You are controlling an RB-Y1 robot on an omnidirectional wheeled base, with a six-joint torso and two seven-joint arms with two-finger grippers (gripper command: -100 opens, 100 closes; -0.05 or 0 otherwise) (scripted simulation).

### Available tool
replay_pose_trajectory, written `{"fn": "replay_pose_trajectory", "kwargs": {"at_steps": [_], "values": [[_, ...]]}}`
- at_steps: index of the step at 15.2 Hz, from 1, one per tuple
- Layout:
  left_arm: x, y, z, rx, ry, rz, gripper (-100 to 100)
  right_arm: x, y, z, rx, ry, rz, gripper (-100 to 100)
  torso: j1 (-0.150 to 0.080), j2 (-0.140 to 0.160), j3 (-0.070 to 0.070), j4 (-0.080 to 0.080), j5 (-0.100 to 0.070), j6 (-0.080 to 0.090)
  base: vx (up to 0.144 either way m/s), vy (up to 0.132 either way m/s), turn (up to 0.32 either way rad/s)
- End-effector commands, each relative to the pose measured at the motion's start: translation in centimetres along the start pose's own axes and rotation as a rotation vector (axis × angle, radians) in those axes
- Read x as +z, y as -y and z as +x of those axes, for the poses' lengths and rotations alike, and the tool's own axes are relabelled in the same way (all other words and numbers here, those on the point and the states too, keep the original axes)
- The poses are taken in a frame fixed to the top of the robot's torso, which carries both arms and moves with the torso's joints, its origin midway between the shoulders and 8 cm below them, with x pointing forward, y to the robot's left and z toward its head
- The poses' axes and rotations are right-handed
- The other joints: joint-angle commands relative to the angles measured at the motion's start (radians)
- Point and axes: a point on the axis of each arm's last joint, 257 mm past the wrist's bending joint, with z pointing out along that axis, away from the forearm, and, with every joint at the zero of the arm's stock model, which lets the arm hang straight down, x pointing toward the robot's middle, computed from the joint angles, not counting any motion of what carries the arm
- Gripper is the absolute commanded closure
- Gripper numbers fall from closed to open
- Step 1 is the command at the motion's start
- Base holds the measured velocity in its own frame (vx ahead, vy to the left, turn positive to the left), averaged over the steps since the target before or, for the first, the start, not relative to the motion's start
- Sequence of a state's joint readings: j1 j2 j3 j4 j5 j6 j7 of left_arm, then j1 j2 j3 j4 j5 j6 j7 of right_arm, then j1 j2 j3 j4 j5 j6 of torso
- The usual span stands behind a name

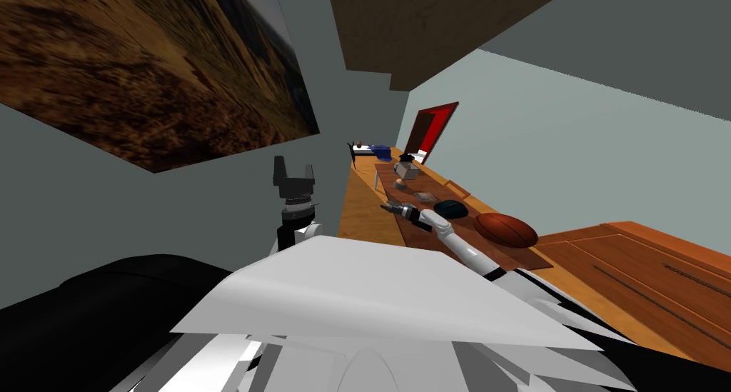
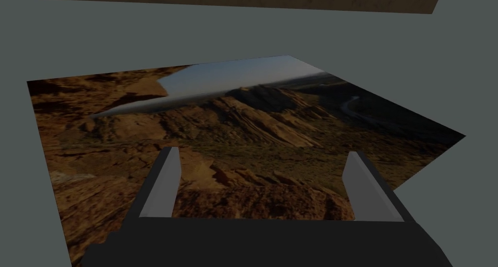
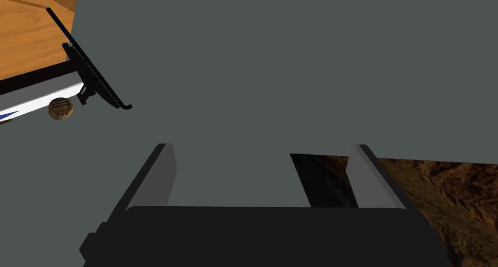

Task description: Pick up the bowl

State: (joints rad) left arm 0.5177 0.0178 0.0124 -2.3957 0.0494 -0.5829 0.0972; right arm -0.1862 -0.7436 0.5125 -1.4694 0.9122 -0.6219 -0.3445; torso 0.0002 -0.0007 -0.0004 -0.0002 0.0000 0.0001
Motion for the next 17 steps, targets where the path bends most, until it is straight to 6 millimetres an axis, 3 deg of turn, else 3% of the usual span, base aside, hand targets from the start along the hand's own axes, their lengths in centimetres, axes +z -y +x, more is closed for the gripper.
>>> {"fn": "replay_pose_trajectory", "kwargs": {"at_steps": [1, 4, 6, 7, 9, 10, 17], "values": [[0.0, 0.0, 0.0, 0.0, 0.0, 0.0, 0, -0.2, 0.9, 0.8, -0.02, -0.036, 0.017, -100, 0.0, 0.0, 0.0, 0.0, 0.0, 0.0, 0.004, 0.005, -0.009], [0.0, 0.0, 0.0, 0.0, 0.0, 0.0, 0, -1.4, 4.3, 3.0, -0.074, -0.162, 0.07, -100, 0.0, 0.0, 0.0, 0.0, 0.0, 0.0, 0.005, 0.009, -0.018], [0.0, 0.0, 0.0, 0.0, 0.0, 0.0, 0, -1.5, 4.7, 3.4, -0.094, -0.18, 0.079, -100, 0.0, 0.0, 0.0, 0.0, 0.0, 0.0, 0.005, 0.011, -0.011], [0.0, 0.0, 0.0, 0.0, 0.0, 0.0, 0, -2.3, 6.4, 4.3, -0.117, -0.238, 0.105, -100, 0.0, 0.0, 0.0, 0.0, 0.0, 0.0, 0.004, 0.013, -0.011], [0.0, 0.0, 0.0, 0.0, 0.0, 0.0, 0, -2.5, 6.7, 4.6, -0.127, -0.249, 0.112, -100, 0.0, 0.0, 0.0, 0.0, 0.0, 0.0, 0.004, 0.011, -0.01], [0.0, 0.0, 0.0, 0.0, 0.0, 0.0, 0, -3.5, 8.4, 5.4, -0.151, -0.308, 0.14, -100, 0.0, 0.0, 0.0, 0.0, 0.0, 0.0, 0.003, 0.013, -0.012], [0.0, 0.0, 0.0, 0.0, 0.0, 0.0, 0, -7.4, 13.7, 7.9, -0.24, -0.502, 0.236, -100, 0.001, 0.0, 0.0, 0.0, 0.0, 0.0, 0.007, 0.021, -0.009]]}}
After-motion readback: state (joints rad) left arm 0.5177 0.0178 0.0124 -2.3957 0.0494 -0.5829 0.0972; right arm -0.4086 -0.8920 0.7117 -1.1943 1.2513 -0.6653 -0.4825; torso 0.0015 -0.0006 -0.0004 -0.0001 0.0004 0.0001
